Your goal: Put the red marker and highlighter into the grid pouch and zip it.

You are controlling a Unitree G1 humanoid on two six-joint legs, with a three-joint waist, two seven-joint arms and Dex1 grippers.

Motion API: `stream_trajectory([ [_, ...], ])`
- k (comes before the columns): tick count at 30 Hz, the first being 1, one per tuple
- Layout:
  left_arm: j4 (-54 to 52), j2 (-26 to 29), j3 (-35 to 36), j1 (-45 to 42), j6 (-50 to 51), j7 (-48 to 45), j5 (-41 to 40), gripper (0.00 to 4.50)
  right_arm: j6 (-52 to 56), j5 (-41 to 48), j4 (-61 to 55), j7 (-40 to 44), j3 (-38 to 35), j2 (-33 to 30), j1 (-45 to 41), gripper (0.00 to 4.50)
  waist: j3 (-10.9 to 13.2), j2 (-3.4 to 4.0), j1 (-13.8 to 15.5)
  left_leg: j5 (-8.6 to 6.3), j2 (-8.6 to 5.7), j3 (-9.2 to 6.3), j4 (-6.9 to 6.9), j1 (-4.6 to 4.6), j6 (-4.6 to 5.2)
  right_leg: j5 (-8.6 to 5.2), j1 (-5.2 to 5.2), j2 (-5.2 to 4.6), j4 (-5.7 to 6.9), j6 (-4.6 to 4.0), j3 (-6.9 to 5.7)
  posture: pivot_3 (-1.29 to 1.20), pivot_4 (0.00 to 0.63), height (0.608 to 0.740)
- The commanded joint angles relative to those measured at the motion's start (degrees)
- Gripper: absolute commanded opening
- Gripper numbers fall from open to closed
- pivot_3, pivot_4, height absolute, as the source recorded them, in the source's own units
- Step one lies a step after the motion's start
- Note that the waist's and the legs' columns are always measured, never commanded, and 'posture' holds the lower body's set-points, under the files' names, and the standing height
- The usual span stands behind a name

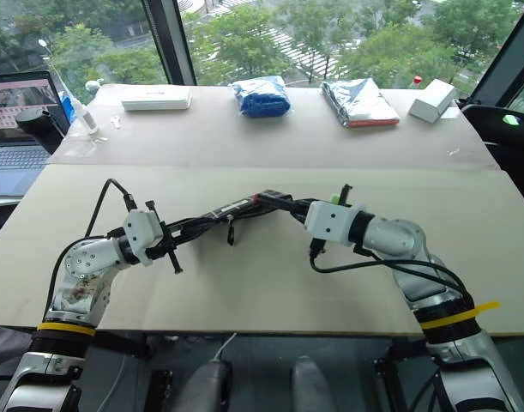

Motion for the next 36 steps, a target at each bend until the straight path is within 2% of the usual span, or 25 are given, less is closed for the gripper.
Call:
stream_trajectory([
  [1, -3.49, 0.48, 0.68, 0.16, 1.11, 0.73, -0.45, 0.00, -3.31, 3.20, 0.19, 0.93, -3.80, -0.45, -1.49, 0.54, 0.00, 0.00, 0.04, 0.00, 0.00, 0.00, 0.01, 0.00, 0.00, 0.00, 0.01, 0.00, 0.00, 0.00, 0.00, 0.00, 0.150, 0.740],
  [14, -2.84, 0.28, 0.52, -0.53, 1.55, -0.07, -0.36, 0.00, -15.16, -8.39, 8.92, -2.16, -3.32, -3.56, -1.94, 0.54, 0.00, 0.00, -0.03, 0.00, 0.00, 0.00, 0.01, 0.04, 0.00, 0.01, 0.03, 0.01, 0.01, -0.01, 0.00, 0.00, 0.150, 0.740],
  [24, -1.84, -0.59, -0.20, -0.59, 0.64, -0.42, 0.32, 0.00, -18.27, -11.48, 11.86, -3.60, -1.66, -2.61, -3.87, 0.54, 0.00, 0.00, -0.14, 0.00, 0.00, 0.00, 0.00, 0.06, 0.00, 0.02, 0.03, 0.01, 0.03, -0.04, 0.01, 0.00, 0.150, 0.740],
  [36, 0.63, -0.46, 0.31, -1.00, -0.78, -1.60, 0.03, 0.00, -21.90, -8.89, 10.74, -3.75, -3.34, -4.46, -1.61, 0.54, 0.00, 0.00, -0.09, 0.00, 0.00, 0.00, 0.01, 0.08, 0.00, 0.03, 0.05, 0.01, 0.04, -0.04, 0.01, 0.00, 0.150, 0.740],
])
